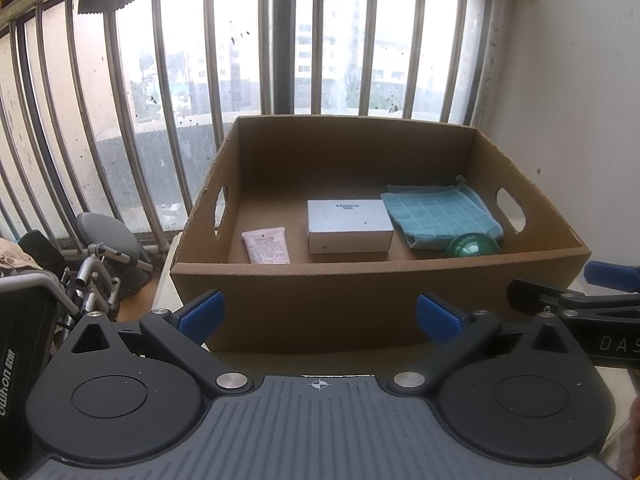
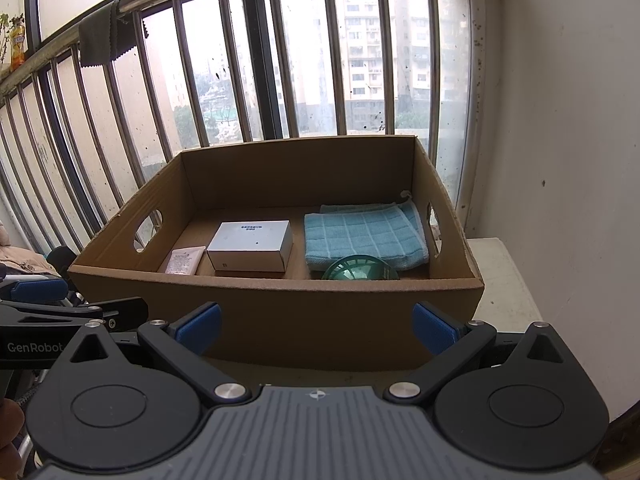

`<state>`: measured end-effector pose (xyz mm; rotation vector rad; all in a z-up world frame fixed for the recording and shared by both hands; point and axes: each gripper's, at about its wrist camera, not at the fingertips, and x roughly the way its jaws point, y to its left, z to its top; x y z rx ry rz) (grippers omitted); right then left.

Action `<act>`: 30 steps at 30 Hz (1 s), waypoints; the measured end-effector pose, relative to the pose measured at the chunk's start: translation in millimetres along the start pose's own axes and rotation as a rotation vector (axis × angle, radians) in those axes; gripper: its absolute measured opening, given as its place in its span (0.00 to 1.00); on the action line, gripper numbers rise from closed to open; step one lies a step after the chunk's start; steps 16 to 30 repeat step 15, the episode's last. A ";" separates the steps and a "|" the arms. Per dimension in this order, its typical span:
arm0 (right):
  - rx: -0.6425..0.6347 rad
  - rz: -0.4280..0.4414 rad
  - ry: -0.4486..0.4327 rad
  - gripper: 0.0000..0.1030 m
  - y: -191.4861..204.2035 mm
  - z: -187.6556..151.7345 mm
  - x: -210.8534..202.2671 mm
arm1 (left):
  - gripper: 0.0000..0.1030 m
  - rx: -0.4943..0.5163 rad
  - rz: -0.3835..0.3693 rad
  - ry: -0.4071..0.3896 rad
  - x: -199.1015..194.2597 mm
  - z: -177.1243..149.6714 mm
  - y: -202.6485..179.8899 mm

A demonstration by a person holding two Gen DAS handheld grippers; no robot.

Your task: Organize objects

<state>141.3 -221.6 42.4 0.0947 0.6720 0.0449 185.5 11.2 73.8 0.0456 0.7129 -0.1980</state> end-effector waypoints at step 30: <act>0.000 0.000 0.000 1.00 0.3 0.1 -0.2 | 0.99 -0.002 0.000 0.001 -0.5 1.8 1.0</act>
